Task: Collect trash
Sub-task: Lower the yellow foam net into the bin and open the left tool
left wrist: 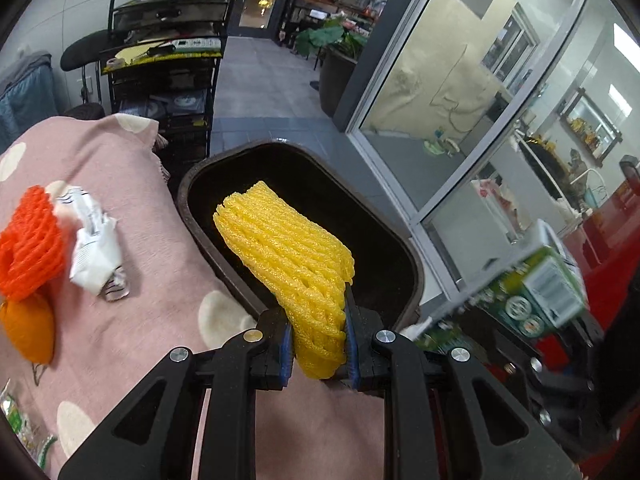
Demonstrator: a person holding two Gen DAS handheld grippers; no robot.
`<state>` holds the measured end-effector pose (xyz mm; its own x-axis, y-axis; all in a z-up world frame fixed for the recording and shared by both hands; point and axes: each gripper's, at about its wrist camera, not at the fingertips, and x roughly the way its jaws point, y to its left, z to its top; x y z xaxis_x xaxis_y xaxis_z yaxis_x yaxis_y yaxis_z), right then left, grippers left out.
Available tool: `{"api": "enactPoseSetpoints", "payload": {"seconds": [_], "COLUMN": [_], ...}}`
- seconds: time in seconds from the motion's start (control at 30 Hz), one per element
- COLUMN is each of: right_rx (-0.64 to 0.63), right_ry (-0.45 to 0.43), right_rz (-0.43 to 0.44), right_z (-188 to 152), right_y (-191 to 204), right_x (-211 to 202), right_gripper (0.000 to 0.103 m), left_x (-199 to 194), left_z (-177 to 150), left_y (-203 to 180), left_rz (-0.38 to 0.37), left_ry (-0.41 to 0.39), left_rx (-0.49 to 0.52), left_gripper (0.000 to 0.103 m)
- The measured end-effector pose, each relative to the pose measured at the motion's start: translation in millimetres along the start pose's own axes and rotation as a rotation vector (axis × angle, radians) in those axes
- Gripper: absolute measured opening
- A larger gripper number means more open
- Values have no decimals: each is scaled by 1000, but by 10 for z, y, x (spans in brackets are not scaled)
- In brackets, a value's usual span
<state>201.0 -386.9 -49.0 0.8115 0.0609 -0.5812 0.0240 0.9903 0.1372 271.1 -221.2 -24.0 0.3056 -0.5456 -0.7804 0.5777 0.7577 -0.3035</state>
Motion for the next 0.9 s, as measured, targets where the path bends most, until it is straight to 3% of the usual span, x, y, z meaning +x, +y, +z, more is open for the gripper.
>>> {"api": "enactPoseSetpoints", "payload": {"seconds": [0.37, 0.53, 0.9], "right_rx": [33, 51, 77], "right_ry": [22, 25, 35], "right_rz": [-40, -61, -71], "right_z": [-50, -85, -58], "right_y": [-173, -242, -316], "right_x": [76, 35, 114], "right_gripper": [51, 51, 51], "left_x": [423, 429, 127], "left_z": [118, 118, 79], "left_y": [-64, -87, -119], "left_rz": [10, -19, -64], "left_ry": [115, 99, 19], "left_rx": [8, -10, -12], "left_gripper": [20, 67, 81]}}
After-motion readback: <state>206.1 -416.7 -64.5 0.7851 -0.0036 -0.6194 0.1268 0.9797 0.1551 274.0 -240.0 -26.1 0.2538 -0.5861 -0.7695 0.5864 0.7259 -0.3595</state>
